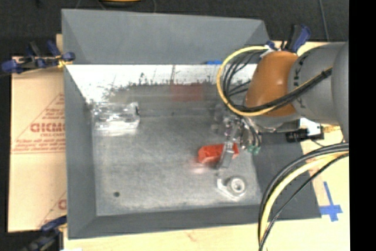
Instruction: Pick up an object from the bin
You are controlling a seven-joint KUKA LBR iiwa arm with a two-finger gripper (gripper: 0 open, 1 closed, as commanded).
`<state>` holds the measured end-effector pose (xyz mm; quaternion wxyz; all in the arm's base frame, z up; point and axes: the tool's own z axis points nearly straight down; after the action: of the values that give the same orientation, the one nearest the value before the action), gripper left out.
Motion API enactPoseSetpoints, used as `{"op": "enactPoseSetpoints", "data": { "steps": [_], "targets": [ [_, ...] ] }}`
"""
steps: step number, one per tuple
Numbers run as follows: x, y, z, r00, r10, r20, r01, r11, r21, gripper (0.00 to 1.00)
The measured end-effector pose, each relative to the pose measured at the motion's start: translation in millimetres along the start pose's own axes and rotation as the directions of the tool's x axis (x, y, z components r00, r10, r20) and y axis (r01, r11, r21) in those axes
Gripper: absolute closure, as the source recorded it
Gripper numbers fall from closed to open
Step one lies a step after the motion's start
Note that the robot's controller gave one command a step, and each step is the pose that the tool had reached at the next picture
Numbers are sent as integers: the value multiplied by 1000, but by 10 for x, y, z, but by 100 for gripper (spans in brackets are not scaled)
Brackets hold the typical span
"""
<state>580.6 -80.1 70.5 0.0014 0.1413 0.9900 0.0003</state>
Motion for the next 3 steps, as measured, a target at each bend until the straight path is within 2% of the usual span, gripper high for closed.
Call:
{"op": "enactPoseSetpoints", "data": {
  "steps": [1,2,3],
  "targets": [
    [-18,-7,-13,1000,-4,4,4,1000,1,0],
    [-23,-10,-19,1000,-6,5,6,1000,2,100],
    [-52,-11,-572,1000,-10,8,10,1000,0,100]
  ]
}}
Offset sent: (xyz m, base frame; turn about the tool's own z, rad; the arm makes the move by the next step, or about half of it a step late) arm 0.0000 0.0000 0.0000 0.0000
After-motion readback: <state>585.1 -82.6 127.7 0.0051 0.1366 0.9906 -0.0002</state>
